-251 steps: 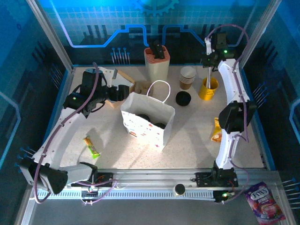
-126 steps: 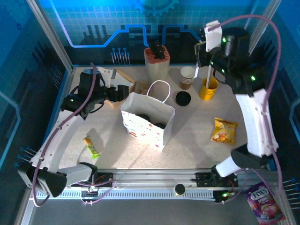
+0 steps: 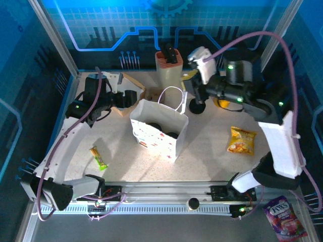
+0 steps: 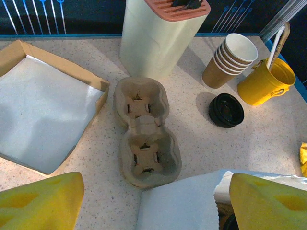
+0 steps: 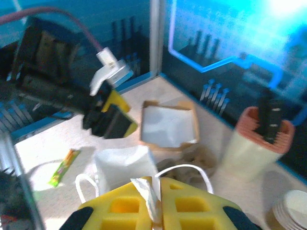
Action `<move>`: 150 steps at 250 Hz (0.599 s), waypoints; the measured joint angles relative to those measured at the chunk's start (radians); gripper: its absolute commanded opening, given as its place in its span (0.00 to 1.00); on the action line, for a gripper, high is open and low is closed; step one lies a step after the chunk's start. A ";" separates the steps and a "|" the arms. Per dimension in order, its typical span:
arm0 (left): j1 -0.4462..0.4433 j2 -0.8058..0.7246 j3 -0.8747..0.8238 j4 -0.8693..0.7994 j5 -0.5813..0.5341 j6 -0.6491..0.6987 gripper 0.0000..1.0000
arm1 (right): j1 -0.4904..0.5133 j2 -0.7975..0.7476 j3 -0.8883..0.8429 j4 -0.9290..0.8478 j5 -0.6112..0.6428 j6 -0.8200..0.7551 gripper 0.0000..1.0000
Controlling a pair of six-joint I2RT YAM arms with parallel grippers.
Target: Pack the takeout coffee
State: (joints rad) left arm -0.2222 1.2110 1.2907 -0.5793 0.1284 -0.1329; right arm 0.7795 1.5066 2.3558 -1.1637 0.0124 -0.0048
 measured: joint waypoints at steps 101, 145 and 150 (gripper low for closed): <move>0.004 0.000 -0.015 0.008 0.001 0.000 0.80 | 0.032 0.245 -0.122 -0.068 -0.111 -0.017 0.12; 0.005 0.000 -0.016 0.010 0.004 0.000 0.80 | 0.032 0.319 -0.157 -0.091 -0.138 -0.040 0.23; 0.005 0.000 -0.016 0.010 0.005 0.000 0.80 | 0.032 0.327 -0.157 -0.094 -0.142 -0.040 0.24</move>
State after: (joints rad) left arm -0.2169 1.2110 1.2751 -0.5697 0.1329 -0.1326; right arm 0.8116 1.8336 2.1986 -1.2575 -0.1295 -0.0444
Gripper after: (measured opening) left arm 0.798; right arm 0.216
